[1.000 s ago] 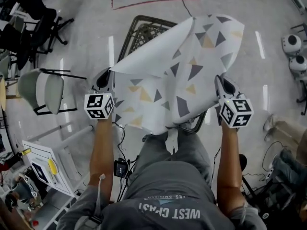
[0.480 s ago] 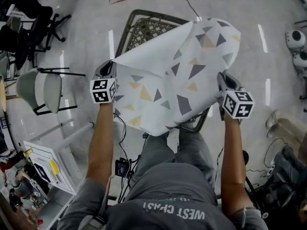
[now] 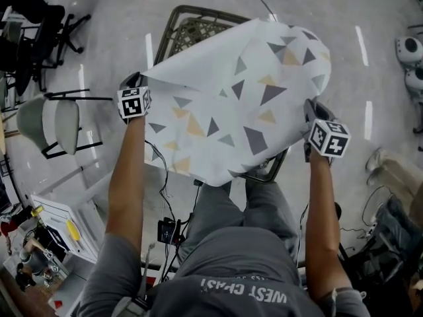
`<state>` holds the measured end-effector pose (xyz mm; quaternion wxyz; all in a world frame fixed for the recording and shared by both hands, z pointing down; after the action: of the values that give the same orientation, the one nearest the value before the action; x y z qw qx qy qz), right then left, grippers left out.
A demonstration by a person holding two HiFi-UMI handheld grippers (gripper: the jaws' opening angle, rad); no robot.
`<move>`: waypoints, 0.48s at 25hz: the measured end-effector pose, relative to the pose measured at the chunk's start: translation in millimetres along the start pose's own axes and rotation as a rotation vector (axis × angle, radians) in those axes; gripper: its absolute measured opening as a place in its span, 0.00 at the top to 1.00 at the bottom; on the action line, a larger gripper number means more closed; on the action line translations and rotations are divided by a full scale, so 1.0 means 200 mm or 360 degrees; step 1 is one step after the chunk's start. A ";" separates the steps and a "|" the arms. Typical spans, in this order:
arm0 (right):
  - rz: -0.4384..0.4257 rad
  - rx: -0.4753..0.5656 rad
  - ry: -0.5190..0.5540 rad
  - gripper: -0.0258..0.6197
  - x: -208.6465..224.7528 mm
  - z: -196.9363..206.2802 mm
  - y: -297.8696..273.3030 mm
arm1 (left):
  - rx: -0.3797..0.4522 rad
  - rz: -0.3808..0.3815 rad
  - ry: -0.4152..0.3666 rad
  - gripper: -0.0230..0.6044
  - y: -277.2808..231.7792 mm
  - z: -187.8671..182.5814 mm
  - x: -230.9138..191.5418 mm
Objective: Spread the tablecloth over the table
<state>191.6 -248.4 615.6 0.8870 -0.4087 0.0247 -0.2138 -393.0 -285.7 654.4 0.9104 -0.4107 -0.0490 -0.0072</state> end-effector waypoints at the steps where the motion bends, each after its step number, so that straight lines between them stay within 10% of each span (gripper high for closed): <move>1: 0.0001 -0.0008 -0.0018 0.89 0.01 0.02 -0.02 | -0.0052 -0.0025 -0.0054 0.85 -0.04 0.02 -0.01; 12: 0.0016 -0.0067 -0.0066 0.89 0.07 0.09 -0.08 | -0.0139 -0.0025 -0.0638 0.85 -0.13 0.29 0.31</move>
<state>202.5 -250.1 641.8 0.8796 -0.4314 0.0129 -0.2001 -337.0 -258.6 717.5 0.8636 -0.4427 -0.2321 0.0656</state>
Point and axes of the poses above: the fingertips, and each gripper's own axes: y backward along the fingers, x to its right, z out of its underside, the point moved 7 cm from there along y, backward along the fingers, and after that the axes turned 10 degrees about y, right-handed, at the moved point
